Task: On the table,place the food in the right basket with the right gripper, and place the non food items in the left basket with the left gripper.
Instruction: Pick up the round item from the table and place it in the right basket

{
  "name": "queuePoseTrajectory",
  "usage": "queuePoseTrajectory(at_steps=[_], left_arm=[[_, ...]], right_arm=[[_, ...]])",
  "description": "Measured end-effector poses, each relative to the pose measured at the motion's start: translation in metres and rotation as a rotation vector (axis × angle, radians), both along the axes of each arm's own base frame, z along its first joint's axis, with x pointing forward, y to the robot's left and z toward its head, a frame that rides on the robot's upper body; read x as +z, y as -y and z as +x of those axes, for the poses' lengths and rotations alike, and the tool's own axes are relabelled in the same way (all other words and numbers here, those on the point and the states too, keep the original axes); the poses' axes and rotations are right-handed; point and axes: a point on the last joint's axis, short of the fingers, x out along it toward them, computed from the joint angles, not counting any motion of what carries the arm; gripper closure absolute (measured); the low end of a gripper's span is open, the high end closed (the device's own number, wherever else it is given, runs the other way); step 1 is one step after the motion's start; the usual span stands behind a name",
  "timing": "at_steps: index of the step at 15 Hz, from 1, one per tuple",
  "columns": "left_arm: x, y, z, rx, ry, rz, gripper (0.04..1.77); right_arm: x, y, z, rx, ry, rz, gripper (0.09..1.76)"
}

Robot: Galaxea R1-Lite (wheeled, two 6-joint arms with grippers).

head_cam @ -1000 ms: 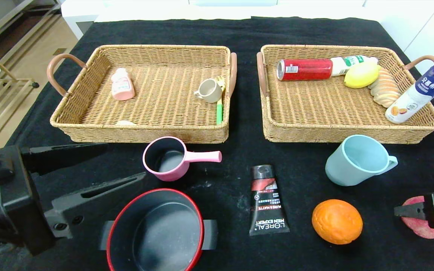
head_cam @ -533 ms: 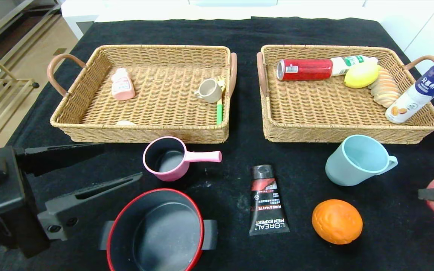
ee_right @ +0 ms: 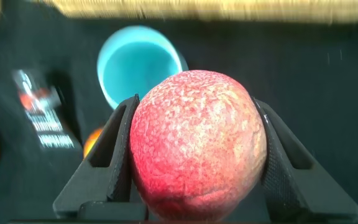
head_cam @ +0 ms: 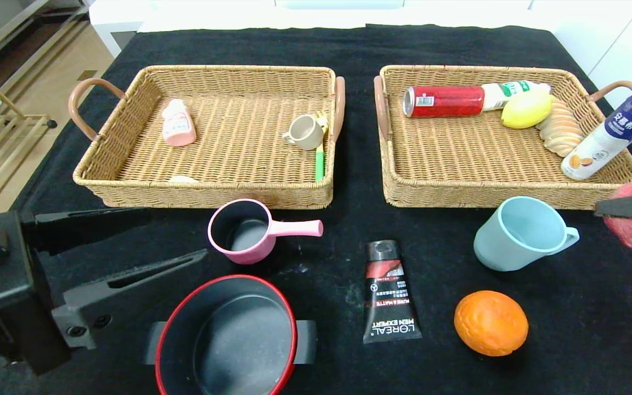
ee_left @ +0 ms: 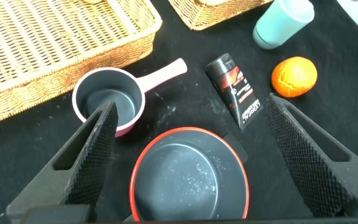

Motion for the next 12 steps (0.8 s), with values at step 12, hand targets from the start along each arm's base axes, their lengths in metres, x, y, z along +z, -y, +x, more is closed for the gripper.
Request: queuePoseTrajectory(at_steps=[12], left_arm=[[-0.002, 0.001, 0.002, -0.002, -0.008, 0.006, 0.09]], right_arm=[[0.036, -0.025, 0.109, -0.015, 0.127, 0.01, 0.68]])
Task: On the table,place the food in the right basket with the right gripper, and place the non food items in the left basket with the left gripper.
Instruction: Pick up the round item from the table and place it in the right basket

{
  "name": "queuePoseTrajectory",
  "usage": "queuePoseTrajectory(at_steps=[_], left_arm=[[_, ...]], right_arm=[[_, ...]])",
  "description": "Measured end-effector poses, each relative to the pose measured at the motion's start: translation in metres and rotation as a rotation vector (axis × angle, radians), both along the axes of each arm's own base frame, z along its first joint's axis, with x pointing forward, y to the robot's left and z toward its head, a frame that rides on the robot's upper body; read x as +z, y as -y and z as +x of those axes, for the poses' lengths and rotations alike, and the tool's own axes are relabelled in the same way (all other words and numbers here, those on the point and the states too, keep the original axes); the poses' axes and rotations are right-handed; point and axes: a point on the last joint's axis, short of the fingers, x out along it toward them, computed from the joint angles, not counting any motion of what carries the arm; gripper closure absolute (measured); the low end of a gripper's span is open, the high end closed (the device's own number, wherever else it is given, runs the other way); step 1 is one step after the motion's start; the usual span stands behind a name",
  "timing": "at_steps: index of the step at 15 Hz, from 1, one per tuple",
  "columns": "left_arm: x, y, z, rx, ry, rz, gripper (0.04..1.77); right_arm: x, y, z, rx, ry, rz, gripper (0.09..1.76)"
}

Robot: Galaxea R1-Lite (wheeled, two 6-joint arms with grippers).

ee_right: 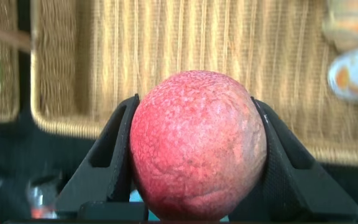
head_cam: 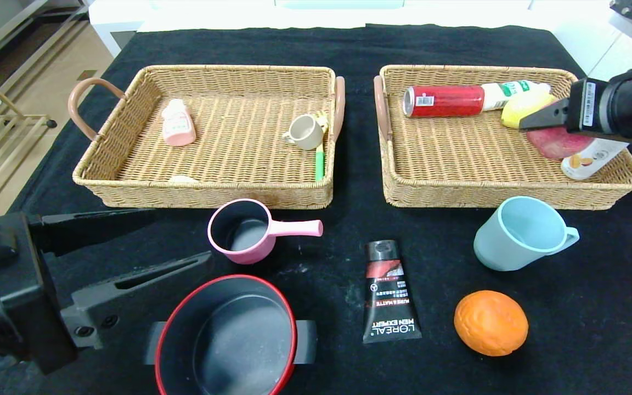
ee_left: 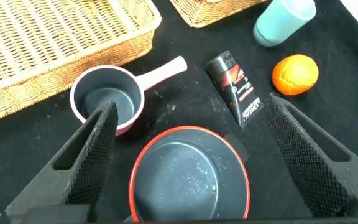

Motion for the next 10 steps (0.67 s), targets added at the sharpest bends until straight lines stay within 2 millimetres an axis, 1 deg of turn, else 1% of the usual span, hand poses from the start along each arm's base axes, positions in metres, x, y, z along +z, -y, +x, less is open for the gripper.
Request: queuePoseTrajectory(at_steps=[2, 5, 7, 10], left_arm=[[0.0, 0.0, 0.0, 0.0, 0.0, 0.002, 0.09], [-0.001, 0.0, 0.0, 0.001, -0.001, 0.003, 0.09], [-0.001, 0.0, 0.0, 0.001, 0.0, 0.003, 0.09], [0.0, 0.0, 0.0, 0.0, 0.002, 0.003, 0.09]], right_arm=[[-0.002, -0.003, 0.019, -0.024, 0.044, 0.004, 0.68], [-0.011, -0.006, 0.045, -0.042, 0.08, 0.009, 0.68], [-0.017, -0.006, 0.058, -0.051, 0.099, 0.012, 0.68], [-0.028, -0.006, 0.071, -0.086, 0.101, 0.001, 0.68]])
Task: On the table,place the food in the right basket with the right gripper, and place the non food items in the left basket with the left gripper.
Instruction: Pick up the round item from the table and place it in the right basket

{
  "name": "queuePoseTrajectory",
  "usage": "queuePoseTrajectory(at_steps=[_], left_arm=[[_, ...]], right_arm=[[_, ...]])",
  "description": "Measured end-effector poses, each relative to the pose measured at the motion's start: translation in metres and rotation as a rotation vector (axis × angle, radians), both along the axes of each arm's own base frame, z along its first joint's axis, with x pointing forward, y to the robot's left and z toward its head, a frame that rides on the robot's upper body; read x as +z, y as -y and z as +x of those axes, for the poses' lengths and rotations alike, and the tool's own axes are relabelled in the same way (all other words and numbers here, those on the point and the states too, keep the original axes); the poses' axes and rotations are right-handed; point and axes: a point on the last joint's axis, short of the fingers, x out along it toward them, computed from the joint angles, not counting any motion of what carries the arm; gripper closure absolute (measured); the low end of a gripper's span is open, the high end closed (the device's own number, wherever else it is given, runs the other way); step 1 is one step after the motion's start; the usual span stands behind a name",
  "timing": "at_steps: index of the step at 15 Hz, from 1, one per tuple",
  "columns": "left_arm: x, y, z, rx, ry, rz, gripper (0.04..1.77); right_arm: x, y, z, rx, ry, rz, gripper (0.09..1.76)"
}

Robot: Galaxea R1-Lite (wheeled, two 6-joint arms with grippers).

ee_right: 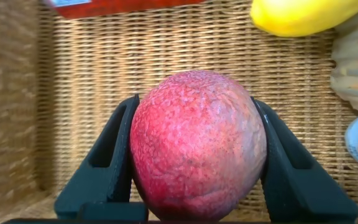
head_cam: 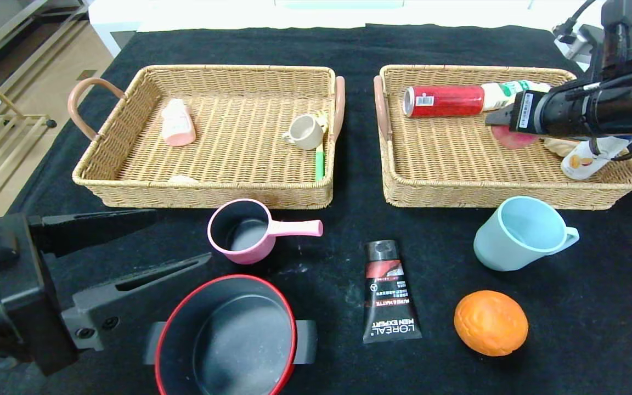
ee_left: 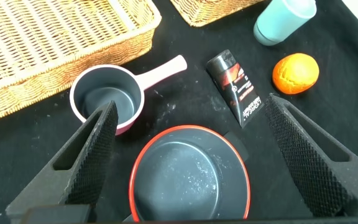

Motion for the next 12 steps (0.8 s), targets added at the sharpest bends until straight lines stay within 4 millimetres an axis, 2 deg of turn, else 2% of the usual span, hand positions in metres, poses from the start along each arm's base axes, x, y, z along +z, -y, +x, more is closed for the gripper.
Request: queuePoseTrajectory(at_steps=[8, 12], left_arm=[[0.0005, -0.0005, -0.0008, 0.0, 0.003, -0.002, 0.09], [0.0005, -0.0005, -0.0009, 0.0, 0.003, -0.002, 0.09]], right_arm=[[-0.0064, -0.0001, 0.0068, -0.013, -0.011, -0.008, 0.68], [-0.0049, -0.0003, 0.0059, -0.009, -0.006, -0.015, 0.47]])
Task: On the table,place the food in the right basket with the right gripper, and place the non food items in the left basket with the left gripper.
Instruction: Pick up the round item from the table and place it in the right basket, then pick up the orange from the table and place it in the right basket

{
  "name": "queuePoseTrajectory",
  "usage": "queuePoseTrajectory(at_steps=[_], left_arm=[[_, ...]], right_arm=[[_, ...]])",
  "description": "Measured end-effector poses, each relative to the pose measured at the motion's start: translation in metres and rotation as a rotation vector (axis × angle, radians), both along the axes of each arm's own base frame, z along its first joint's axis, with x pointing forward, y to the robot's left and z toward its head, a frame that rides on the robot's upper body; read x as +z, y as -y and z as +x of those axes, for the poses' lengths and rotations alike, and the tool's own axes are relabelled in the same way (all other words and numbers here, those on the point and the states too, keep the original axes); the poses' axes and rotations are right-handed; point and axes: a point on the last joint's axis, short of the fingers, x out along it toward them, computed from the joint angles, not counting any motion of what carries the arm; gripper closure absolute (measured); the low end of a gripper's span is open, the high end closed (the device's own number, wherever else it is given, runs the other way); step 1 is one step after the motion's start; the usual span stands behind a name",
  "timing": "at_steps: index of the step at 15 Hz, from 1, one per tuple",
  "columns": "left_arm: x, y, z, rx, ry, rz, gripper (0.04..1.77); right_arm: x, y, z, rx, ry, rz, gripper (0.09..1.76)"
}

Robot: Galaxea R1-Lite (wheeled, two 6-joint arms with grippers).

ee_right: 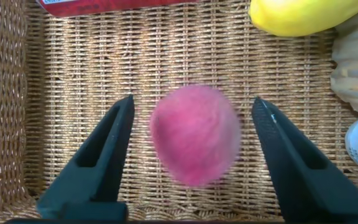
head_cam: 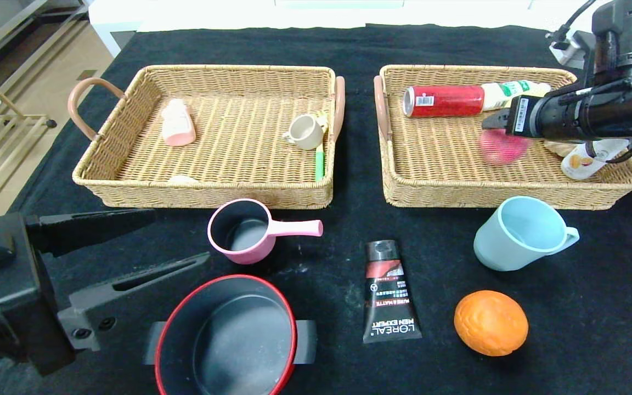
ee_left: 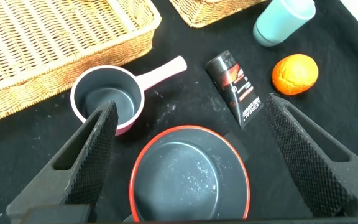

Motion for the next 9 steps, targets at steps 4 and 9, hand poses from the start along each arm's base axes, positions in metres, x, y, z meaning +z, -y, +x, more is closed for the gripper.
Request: queuePoseTrajectory(at_steps=[4, 9], left_arm=[[0.0, 0.0, 0.0, 0.001, 0.001, 0.001, 0.09], [0.0, 0.0, 0.0, 0.001, 0.001, 0.001, 0.09]], right_arm=[[0.0, 0.0, 0.0, 0.002, -0.001, -0.002, 0.34], [0.009, 0.0, -0.01, 0.014, 0.015, -0.019, 0.24]])
